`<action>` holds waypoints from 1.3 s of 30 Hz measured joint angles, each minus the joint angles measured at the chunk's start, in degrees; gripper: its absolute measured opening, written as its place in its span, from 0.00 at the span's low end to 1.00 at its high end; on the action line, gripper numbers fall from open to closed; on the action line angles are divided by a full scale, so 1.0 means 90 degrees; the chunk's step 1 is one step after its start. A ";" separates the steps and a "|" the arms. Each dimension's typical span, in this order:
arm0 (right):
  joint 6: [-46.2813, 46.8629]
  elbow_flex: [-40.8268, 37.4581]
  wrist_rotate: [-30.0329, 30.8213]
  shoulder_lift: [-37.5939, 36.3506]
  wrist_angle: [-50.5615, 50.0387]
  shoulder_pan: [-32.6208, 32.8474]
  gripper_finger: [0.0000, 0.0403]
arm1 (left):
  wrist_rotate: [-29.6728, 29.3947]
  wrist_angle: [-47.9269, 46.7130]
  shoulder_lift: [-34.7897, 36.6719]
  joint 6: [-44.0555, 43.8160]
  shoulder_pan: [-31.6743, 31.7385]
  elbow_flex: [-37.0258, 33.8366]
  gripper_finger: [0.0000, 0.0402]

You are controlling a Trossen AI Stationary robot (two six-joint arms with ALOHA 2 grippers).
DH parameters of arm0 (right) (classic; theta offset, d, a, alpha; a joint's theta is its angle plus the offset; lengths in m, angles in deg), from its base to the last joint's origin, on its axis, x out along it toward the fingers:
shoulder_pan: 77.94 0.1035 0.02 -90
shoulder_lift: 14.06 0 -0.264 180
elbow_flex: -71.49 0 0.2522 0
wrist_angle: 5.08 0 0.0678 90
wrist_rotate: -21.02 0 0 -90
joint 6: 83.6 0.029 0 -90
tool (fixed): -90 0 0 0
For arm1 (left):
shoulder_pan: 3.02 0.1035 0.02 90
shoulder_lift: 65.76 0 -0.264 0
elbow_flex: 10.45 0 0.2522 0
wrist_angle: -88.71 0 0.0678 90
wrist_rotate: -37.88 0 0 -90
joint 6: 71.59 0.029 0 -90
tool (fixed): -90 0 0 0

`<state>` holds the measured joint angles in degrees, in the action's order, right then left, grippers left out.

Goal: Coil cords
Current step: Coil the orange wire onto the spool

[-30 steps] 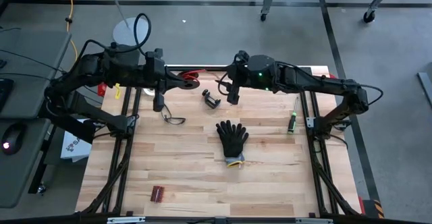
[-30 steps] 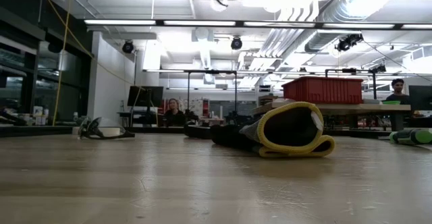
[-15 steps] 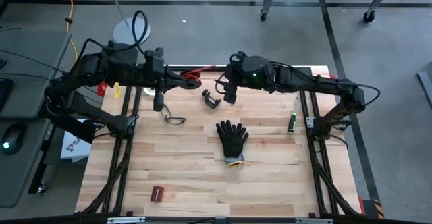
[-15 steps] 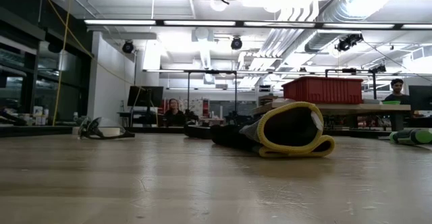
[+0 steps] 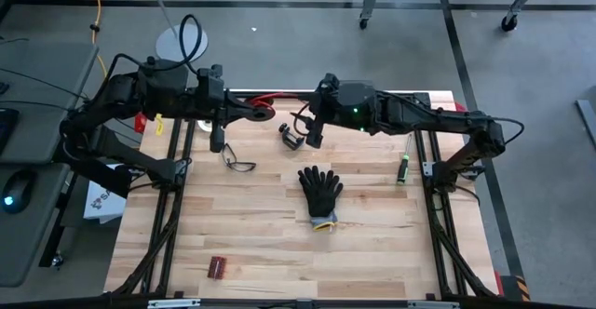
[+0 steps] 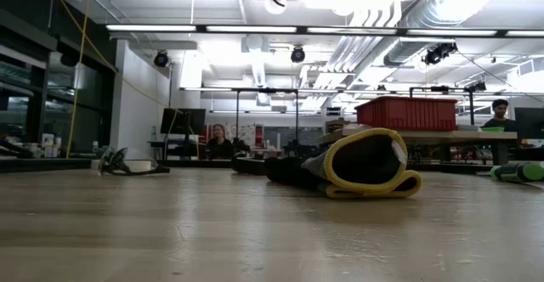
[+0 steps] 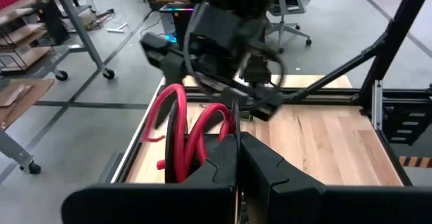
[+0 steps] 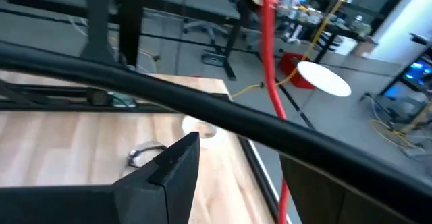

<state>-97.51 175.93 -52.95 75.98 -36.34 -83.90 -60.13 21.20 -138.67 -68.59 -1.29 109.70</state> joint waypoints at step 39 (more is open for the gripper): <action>0.1332 0.0000 -0.0360 0.0000 -0.0459 -0.0144 0.01 | 0.0132 0.0599 0.0068 -0.0021 -0.0029 -0.0002 0.00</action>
<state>-85.52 175.93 -56.19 75.98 -40.47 -85.19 -58.95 26.59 -138.05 -68.77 -1.55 109.68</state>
